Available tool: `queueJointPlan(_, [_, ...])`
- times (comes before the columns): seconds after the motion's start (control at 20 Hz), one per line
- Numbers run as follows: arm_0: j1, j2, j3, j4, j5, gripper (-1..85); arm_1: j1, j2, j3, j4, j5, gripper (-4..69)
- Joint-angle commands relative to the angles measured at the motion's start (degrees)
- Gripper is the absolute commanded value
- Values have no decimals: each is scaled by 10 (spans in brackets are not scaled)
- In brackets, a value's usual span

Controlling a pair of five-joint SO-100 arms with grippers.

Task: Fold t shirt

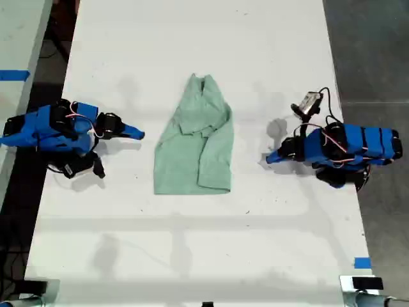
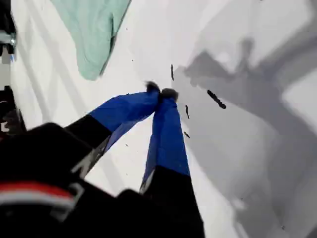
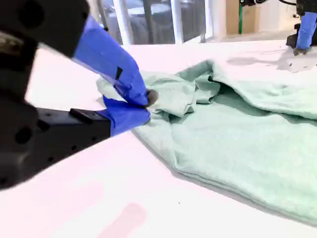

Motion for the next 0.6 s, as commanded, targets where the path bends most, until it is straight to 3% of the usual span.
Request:
queueJointPlan(0.0, [27, 4, -3, 11, -11, 0, 9, 8, 26, 25, -30, -2])
queueJointPlan(0.2, [27, 4, -2, 16, -27, 0, 9, 8, 26, 26, -29, -2])
queueJointPlan(0.4, [3, -3, -27, 32, -111, 0, 13, 8, 26, 28, -27, -2])
queueJointPlan(0.55, [4, -188, -150, 19, -133, 0, 15, 8, 26, 28, -27, -2])
